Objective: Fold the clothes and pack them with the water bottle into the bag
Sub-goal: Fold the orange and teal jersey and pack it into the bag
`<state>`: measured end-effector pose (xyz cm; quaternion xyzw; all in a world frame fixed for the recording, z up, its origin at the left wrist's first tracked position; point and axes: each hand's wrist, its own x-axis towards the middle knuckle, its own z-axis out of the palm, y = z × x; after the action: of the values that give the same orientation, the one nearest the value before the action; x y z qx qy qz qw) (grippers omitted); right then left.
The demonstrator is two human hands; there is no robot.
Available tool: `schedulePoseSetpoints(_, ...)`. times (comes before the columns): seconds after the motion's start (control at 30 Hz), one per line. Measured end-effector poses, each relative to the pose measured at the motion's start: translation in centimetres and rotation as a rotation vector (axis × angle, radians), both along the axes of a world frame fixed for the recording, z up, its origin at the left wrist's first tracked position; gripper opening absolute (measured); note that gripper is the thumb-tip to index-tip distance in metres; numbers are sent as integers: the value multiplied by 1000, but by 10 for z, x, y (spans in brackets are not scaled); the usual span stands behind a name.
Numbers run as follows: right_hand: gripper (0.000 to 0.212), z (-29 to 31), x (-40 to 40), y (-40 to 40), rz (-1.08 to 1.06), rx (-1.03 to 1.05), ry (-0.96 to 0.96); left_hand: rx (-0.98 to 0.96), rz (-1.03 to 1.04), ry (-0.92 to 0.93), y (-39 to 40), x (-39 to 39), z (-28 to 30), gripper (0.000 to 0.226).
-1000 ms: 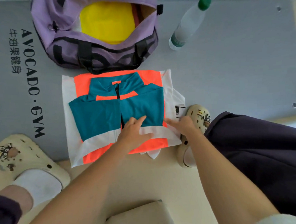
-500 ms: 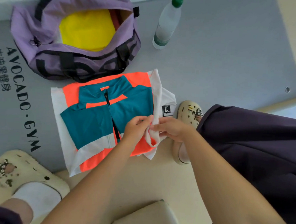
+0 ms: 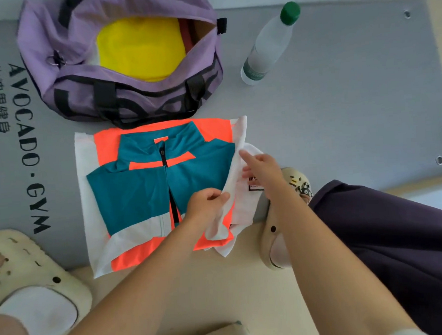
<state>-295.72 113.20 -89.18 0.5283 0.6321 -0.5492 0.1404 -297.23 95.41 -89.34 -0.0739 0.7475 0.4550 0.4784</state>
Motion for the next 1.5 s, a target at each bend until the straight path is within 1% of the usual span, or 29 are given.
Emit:
schedulePoseSetpoints(0.07, 58, -3, -23, 0, 97, 14, 10, 18, 20, -6, -5, 0, -2, 16)
schedulePoseSetpoints(0.13, 49, -7, -41, -3, 219, 39, -32, 41, 46, -29, -10, 1, -3, 16)
schedulePoseSetpoints(0.23, 29, -8, -52, -2, 225, 65, -81, 68, 56, -78, -19, -2, 0, 16)
schedulePoseSetpoints(0.3, 20, -4, -52, -2, 167, 9, -43, 100, 53, -135, -29, -6, 3, 18)
schedulePoseSetpoints(0.4, 18, 11, -59, -14, 134, -140, 71, 194, 184, -258, -49, -18, 10, 12)
schedulePoseSetpoints(0.43, 17, 15, -65, -29, 163, -186, 101, 204, 231, -253, -62, -21, 13, 17)
schedulePoseSetpoints(0.47, 18, 19, -71, -39, 182, -216, 125, 211, 247, -245, -67, -24, 16, 30)
schedulePoseSetpoints(0.5, 21, 21, -77, -46, 190, -233, 143, 202, 239, -232, -65, -26, 19, 40)
schedulePoseSetpoints(0.53, 25, 23, -84, -60, 207, -249, 154, 183, 232, -198, -67, -28, 21, 42)
schedulePoseSetpoints(0.57, 28, 25, -90, -75, 232, -258, 156, 148, 228, -145, -72, -29, 22, 37)
schedulePoseSetpoints(0.63, 37, 30, -104, -107, 267, -258, 156, 14, 248, -21, -85, -35, 22, 23)
schedulePoseSetpoints(0.67, 41, 31, -111, -122, 279, -255, 154, -45, 274, 14, -98, -39, 20, 18)
schedulePoseSetpoints(0.73, 45, 31, -124, -149, 319, -245, 150, -95, 308, 20, -131, -46, 17, 15)
schedulePoseSetpoints(0.8, 43, 31, -136, -179, 400, -240, 153, -112, 336, -13, -169, -52, 15, 15)
schedulePoseSetpoints(0.9, 29, 28, -147, -223, 491, -285, 189, -105, 427, -47, -215, -58, 8, 14)
schedulePoseSetpoints(0.97, 27, 24, -150, -239, 547, -303, 187, -159, 462, -25, -232, -62, -1, 16)
schedulePoseSetpoints(1.03, 25, 20, -147, -235, 578, -249, 168, -253, 429, 11, -240, -65, -11, 19)
schedulePoseSetpoints(1.07, 23, 19, -142, -225, 554, -178, 176, -276, 419, 21, -241, -66, -15, 21)
schedulePoseSetpoints(1.17, 18, 14, -115, -183, 444, 172, 162, -289, 443, 25, -236, -66, -25, 22)
schedulePoseSetpoints(1.2, 18, 13, -103, -170, 421, 239, 132, -289, 454, 37, -235, -65, -26, 21)
schedulePoseSetpoints(1.23, 19, 11, -91, -162, 416, 243, 95, -292, 464, 55, -235, -64, -28, 22)
schedulePoseSetpoints(1.3, 22, 6, -68, -156, 445, 118, 2, -307, 476, 84, -236, -62, -28, 25)
schedulePoseSetpoints(1.37, 29, 2, -54, -163, 500, -25, -82, -316, 483, 92, -239, -62, -28, 23)
schedulePoseSetpoints(1.43, 30, -1, -47, -174, 468, -122, -83, -300, 513, 61, -243, -61, -27, 22)
schedulePoseSetpoints(1.5, 27, 0, -44, -182, 402, -151, -51, -231, 565, -3, -249, -61, -26, 27)
